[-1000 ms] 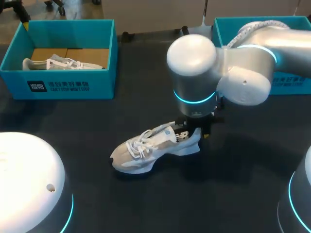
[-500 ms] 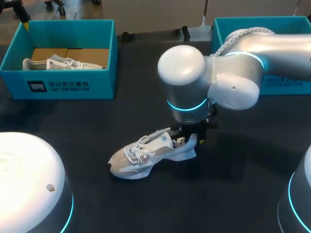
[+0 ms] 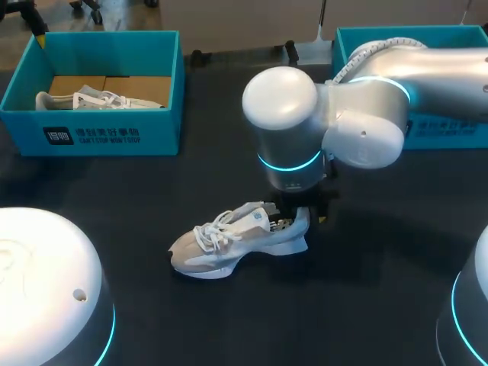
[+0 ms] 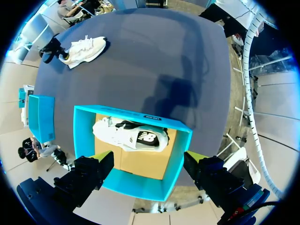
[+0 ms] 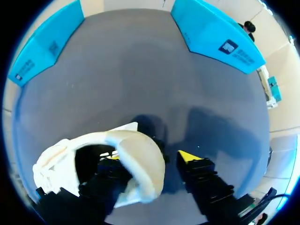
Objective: Take the shoe out of the shoebox, open the shoe tongue, remove and reinsert the insole, then place the shoe into the shoebox
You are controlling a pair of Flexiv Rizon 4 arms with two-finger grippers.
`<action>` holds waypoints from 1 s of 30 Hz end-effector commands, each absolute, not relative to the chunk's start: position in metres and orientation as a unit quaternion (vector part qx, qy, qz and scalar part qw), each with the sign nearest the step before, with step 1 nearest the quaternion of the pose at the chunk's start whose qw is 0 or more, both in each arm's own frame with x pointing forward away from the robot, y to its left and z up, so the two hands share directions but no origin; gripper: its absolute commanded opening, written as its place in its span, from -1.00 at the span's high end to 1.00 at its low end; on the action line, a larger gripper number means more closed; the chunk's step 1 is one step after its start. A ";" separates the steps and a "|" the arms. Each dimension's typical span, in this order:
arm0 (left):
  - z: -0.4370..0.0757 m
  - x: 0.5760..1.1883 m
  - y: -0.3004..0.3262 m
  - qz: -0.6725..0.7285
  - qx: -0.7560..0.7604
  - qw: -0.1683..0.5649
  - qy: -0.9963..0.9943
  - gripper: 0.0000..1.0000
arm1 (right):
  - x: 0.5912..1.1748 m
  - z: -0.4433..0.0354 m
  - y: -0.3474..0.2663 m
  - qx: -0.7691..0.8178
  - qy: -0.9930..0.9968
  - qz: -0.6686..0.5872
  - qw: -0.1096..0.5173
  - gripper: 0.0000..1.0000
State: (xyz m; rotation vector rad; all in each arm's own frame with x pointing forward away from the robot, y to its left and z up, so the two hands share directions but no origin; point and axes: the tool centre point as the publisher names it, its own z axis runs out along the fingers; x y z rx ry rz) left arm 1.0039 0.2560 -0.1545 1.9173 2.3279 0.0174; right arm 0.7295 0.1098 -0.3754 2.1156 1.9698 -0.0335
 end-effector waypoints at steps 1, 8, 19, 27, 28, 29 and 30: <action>-0.154 1.003 0.256 0.007 0.634 0.062 0.770 -1.00 | 0.726 -0.354 0.110 0.719 0.684 -0.006 0.128 -1.00; -0.154 1.003 0.256 0.007 0.634 0.062 0.770 -1.00 | 0.724 -0.321 0.121 0.641 0.756 -0.014 0.130 -1.00; -0.154 1.003 0.256 0.007 0.634 0.062 0.770 -1.00 | 0.693 -0.293 0.157 0.342 0.931 -0.038 0.125 -1.00; -0.154 1.003 0.256 0.007 0.634 0.062 0.770 -1.00 | 0.693 -0.293 0.157 0.342 0.931 -0.038 0.125 -1.00; -0.154 1.003 0.256 0.007 0.634 0.062 0.770 -1.00 | 0.693 -0.293 0.157 0.342 0.931 -0.038 0.125 -1.00; -0.154 1.003 0.256 0.007 0.634 0.062 0.770 -1.00 | 0.693 -0.293 0.157 0.342 0.931 -0.038 0.125 -1.00; -0.154 1.003 0.256 0.007 0.634 0.062 0.770 -1.00 | 0.693 -0.293 0.157 0.342 0.931 -0.038 0.125 -1.00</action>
